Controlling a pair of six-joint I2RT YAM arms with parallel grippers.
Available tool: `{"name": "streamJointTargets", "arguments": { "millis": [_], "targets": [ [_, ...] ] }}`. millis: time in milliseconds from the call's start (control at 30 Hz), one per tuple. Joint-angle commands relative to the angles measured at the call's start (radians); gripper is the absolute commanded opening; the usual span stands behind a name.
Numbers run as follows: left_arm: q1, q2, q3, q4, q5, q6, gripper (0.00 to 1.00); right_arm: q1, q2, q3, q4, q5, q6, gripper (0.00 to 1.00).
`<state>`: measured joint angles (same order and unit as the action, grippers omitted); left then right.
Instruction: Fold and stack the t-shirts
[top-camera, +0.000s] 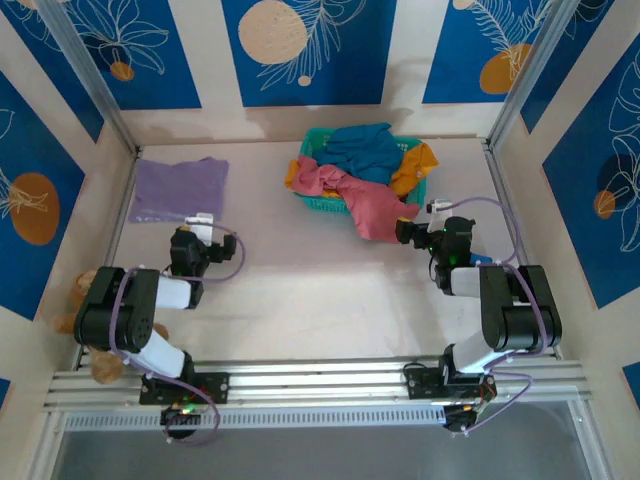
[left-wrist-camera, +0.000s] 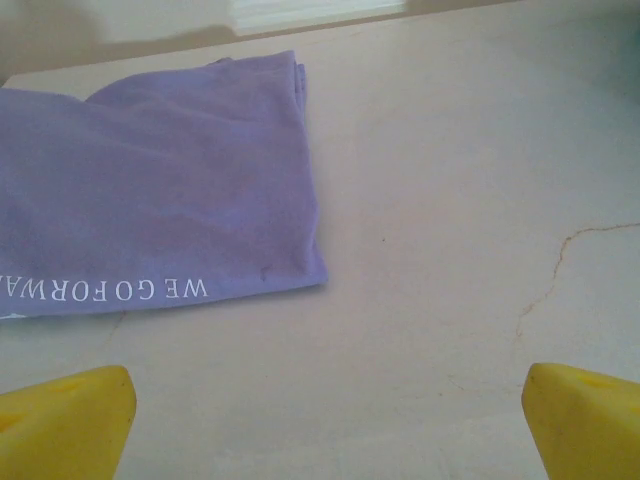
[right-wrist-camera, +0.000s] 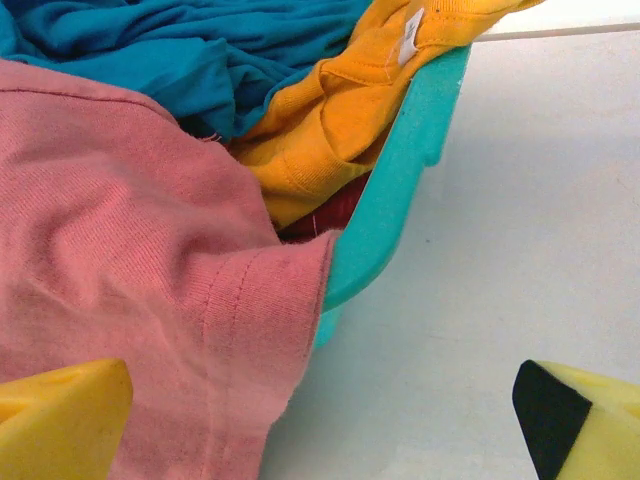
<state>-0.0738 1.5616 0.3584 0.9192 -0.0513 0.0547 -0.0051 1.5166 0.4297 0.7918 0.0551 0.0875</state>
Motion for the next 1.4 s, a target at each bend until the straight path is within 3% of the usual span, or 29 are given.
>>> {"name": "streamJointTargets", "arguments": {
  "millis": [0, 1067, 1167, 1367],
  "targets": [
    [0.009, 0.0, 0.022, 0.004, 0.028, 0.0, 0.99, -0.001, 0.005, -0.008, 0.003, -0.002, 0.009, 0.99],
    [-0.002, 0.0, 0.016, 0.017, -0.027, -0.002, 0.99, 0.006, -0.037, -0.007, -0.03, 0.03, 0.012, 0.99],
    [-0.021, -0.045, 0.013, -0.007, -0.156, -0.023, 0.99, 0.019, -0.106, 0.014, -0.131, 0.067, 0.011, 0.99],
    [-0.043, -0.271, 0.062, -0.299, -0.259, -0.047, 0.99, 0.032, -0.28, 0.102, -0.496, 0.141, 0.037, 0.99]
  ]
}}
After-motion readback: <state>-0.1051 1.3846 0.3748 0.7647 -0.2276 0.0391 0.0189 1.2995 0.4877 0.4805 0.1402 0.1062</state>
